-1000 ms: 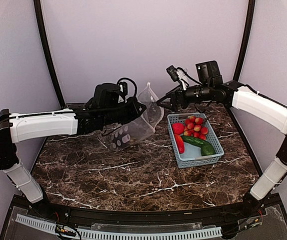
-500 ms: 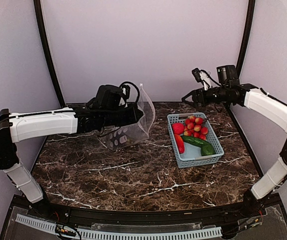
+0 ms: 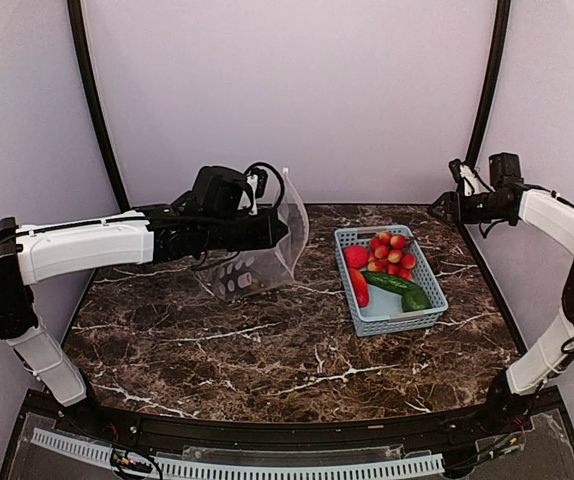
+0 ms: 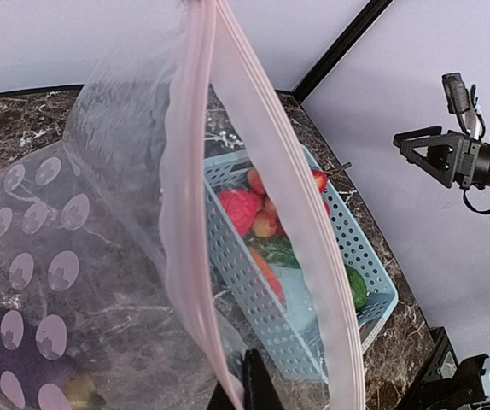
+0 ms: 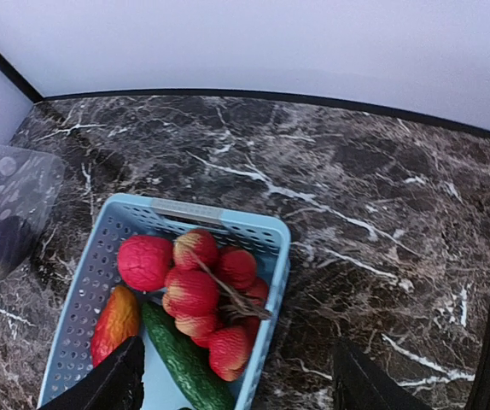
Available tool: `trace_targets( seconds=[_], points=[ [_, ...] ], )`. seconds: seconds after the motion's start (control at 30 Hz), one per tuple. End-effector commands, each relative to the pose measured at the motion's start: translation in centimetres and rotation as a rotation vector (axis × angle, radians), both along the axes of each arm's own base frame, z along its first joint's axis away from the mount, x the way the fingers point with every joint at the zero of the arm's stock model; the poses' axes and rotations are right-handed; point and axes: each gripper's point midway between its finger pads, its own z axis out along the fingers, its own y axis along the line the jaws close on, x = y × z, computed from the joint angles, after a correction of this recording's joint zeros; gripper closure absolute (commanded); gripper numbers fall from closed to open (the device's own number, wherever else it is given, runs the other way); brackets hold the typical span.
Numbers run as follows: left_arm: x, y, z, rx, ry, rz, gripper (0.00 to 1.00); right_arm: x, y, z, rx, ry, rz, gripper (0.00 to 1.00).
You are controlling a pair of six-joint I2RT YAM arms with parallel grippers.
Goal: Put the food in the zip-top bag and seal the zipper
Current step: Pick up the fake fruit from the bin.
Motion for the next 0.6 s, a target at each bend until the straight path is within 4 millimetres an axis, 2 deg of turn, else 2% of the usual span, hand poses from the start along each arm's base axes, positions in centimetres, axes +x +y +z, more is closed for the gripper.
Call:
trace_targets(
  seconds=[0.0, 0.1, 0.3, 0.57],
  points=[
    [-0.2, 0.0, 1.3, 0.018, -0.017, -0.038, 0.99, 0.3, -1.9, -3.9, 0.022, 0.113, -0.024, 0.28],
    [-0.3, 0.0, 1.3, 0.028, -0.019, -0.044, 0.99, 0.5, -1.9, -5.8, 0.046, 0.164, -0.008, 0.28],
    [-0.5, 0.2, 1.2, 0.032, -0.014, -0.046, 0.99, 1.0, -1.0, -7.3, 0.129, 0.223, 0.026, 0.28],
    [-0.7, 0.2, 0.6, 0.031, 0.004, -0.048, 0.99, 2.2, -0.5, -7.7, 0.176, 0.235, 0.054, 0.44]
  ],
)
